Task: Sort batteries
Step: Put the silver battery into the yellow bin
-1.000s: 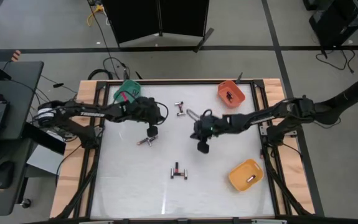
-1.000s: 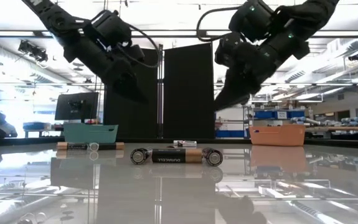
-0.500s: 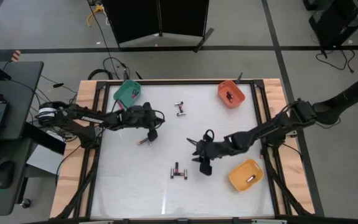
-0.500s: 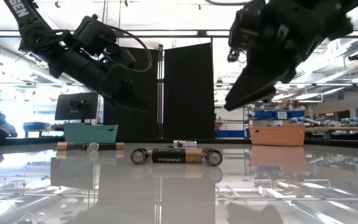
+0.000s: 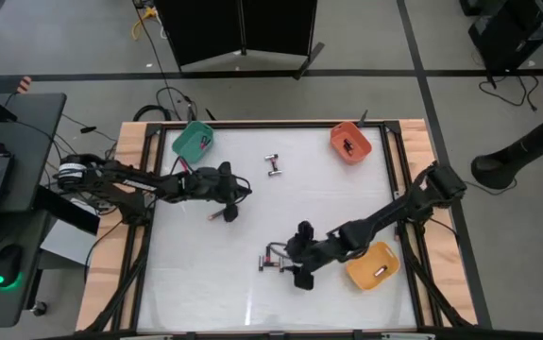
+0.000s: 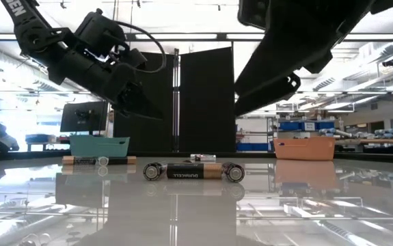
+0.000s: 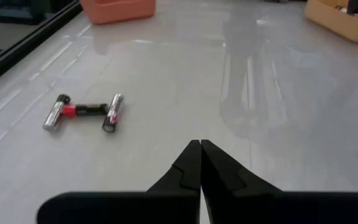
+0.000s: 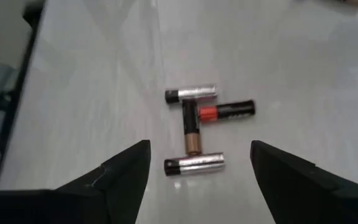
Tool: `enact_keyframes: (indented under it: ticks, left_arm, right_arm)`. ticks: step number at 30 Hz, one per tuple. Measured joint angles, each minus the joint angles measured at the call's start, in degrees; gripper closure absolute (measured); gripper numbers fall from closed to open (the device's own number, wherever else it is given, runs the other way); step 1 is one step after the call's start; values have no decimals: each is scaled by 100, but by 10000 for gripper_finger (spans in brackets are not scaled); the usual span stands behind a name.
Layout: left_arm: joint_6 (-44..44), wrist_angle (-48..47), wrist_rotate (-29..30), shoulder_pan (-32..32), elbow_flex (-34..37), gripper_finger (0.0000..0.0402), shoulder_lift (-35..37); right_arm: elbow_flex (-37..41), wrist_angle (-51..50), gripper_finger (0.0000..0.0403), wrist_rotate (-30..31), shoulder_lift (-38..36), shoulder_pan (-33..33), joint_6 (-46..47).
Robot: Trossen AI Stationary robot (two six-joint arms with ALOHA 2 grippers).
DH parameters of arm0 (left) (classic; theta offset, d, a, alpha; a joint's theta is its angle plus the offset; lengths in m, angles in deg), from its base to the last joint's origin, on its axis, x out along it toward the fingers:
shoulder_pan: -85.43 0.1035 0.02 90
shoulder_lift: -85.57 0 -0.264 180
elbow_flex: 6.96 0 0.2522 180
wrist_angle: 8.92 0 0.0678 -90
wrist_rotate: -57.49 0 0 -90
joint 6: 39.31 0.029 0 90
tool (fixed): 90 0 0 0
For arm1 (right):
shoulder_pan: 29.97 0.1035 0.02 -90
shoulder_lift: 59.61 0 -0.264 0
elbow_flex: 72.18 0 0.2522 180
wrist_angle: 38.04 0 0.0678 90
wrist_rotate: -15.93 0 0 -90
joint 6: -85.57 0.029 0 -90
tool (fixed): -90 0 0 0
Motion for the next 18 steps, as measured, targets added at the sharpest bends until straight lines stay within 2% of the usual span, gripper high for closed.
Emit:
enact_keyframes:
  ticks: [9,18]
  left_arm:
    - [-20,19,23,-205,0,391,0]
    - [-42,19,27,-336,0,391,0]
  right_arm:
    - [-873,-1007,114,17,704,55,-71]
    - [-956,-1001,114,-113,772,52,16]
